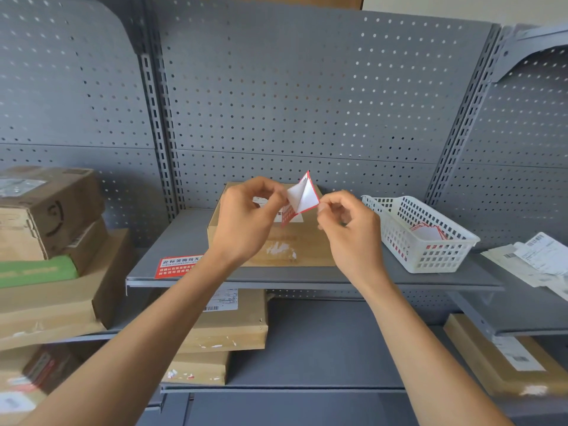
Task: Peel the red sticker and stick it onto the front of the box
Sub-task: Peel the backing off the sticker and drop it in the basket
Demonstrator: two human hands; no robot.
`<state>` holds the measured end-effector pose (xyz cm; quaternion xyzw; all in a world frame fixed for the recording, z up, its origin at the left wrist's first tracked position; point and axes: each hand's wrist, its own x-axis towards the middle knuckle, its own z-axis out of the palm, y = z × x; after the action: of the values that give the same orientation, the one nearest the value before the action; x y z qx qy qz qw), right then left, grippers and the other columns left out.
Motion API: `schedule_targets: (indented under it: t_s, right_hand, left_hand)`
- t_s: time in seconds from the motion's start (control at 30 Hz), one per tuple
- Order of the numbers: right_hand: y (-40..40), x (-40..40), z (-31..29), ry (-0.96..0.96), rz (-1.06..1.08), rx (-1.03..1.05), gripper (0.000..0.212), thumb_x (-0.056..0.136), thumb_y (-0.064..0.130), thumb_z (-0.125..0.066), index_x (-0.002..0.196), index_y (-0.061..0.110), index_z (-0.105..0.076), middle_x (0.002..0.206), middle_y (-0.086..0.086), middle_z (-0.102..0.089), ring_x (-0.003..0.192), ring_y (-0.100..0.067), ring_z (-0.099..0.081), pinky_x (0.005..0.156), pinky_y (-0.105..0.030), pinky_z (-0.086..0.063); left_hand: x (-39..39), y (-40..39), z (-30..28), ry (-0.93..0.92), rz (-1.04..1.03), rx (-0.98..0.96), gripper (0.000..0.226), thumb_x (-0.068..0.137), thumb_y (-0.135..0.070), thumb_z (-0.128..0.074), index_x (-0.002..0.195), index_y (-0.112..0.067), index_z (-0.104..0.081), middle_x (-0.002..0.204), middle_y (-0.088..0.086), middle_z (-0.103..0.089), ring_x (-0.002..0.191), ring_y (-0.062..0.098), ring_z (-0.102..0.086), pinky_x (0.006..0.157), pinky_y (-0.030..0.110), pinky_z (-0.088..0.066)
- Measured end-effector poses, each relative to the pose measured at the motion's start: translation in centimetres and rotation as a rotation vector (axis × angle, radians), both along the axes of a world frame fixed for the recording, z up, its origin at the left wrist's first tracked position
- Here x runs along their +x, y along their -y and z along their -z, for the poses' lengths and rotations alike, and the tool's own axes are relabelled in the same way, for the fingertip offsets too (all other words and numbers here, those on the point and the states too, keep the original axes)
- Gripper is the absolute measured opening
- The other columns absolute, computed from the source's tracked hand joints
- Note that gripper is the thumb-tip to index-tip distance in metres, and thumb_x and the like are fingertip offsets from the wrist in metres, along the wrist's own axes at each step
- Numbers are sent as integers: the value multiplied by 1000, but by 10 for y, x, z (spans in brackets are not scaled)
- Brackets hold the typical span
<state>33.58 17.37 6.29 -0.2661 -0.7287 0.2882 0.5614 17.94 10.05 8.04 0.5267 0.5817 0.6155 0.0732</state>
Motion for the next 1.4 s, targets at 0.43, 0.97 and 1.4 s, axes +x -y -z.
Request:
schedule_targets:
  t_s: [0.43,0.97,1.4]
  right_hand:
    - [-19,22,2,-96,77,-198,19,91,0,-60,81,15,-66,72,0,-65,56,-5,-61,63,-11,-45]
    - [-36,44,1,-109,165,-271,12,91,7,-60,86,14,-68,79,-2,-68,58,-9,-63,77,-33,-54]
    - [-47,67,-14,-89,242,-221,12,92,7,-58,87,13,-68,74,-1,-67,59,-9,-61,63,-25,-48]
  left_hand:
    - [-28,-8,0,439,-104,25,21,96,-18,-59,79,-16,-72,79,-2,-74,77,9,-66,68,29,-47]
    - [-58,-2,2,360,-133,-23,22,96,-18,-60,78,-14,-72,84,6,-76,76,9,-69,70,31,-47]
    - [-64,4,4,97,-11,-216,22,99,-16,-62,85,-6,-76,73,2,-78,71,9,-70,70,26,-47]
